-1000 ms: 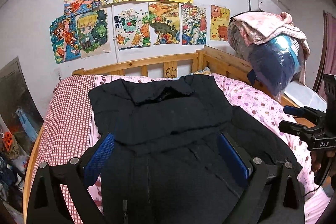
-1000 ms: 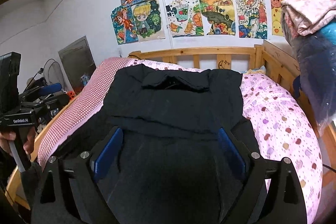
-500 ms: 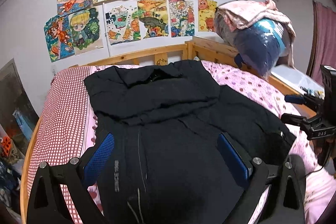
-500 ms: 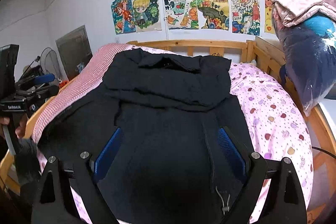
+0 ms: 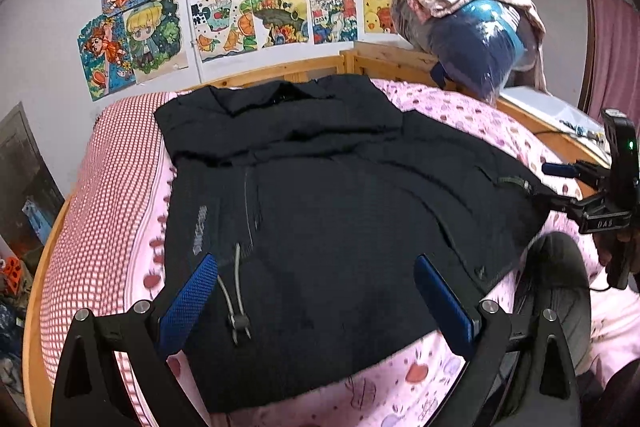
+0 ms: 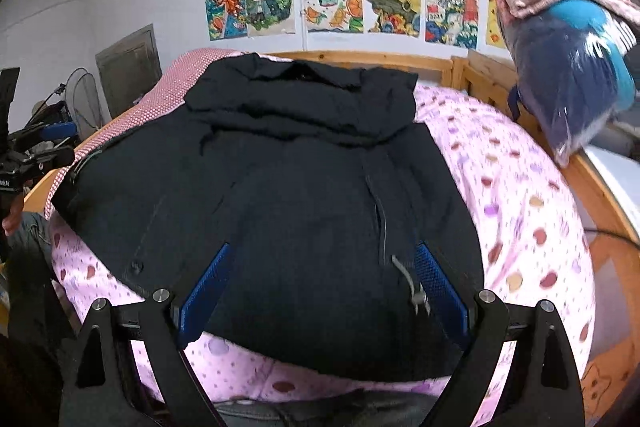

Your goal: Fold large clothes

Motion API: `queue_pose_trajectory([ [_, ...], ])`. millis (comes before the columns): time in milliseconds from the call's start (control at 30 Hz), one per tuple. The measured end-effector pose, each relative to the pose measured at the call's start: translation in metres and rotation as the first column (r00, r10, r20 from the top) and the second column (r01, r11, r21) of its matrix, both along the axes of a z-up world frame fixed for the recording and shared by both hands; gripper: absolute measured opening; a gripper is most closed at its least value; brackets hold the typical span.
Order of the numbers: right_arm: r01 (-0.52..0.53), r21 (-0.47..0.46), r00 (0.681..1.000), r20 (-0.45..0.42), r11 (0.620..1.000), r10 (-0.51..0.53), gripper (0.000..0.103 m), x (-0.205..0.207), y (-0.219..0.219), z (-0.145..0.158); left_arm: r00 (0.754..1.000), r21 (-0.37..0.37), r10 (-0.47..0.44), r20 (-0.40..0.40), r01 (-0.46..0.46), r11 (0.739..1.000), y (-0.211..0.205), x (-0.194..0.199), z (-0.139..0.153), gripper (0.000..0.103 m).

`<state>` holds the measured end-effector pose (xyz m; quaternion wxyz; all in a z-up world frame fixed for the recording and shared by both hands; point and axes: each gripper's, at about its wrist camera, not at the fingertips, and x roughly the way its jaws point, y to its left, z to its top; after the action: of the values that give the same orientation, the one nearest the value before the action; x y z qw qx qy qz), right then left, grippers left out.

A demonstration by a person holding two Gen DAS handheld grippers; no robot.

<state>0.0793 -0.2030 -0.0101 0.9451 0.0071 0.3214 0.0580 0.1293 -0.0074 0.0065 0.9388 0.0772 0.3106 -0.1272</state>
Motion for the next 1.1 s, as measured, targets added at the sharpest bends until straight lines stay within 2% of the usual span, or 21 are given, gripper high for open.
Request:
queue_pose_trajectory([
  [200, 0.012, -0.002, 1.0, -0.012, 1.0, -0.012, 0.089, -0.016, -0.003, -0.013, 1.0, -0.02, -0.008, -0.03, 0.008, 1.0, 0.0, -0.006, -0.011, 0.099],
  [433, 0.025, -0.032, 1.0, -0.014, 0.999, -0.025, 0.089, -0.035, -0.014, -0.004, 0.999, -0.025, -0.017, -0.039, 0.016, 1.0, 0.0, -0.01, -0.016, 0.099],
  [667, -0.001, -0.074, 0.997, -0.079, 0.997, -0.005, 0.089, -0.044, -0.012, -0.018, 0.998, 0.03, -0.037, -0.054, 0.038, 0.999, -0.006, -0.018, -0.031, 0.099],
  [1100, -0.074, -0.116, 0.981, -0.187, 0.991, 0.051, 0.089, -0.028, 0.009, -0.051, 0.995, 0.097, -0.041, -0.093, 0.05, 0.994, -0.014, -0.02, -0.053, 0.099],
])
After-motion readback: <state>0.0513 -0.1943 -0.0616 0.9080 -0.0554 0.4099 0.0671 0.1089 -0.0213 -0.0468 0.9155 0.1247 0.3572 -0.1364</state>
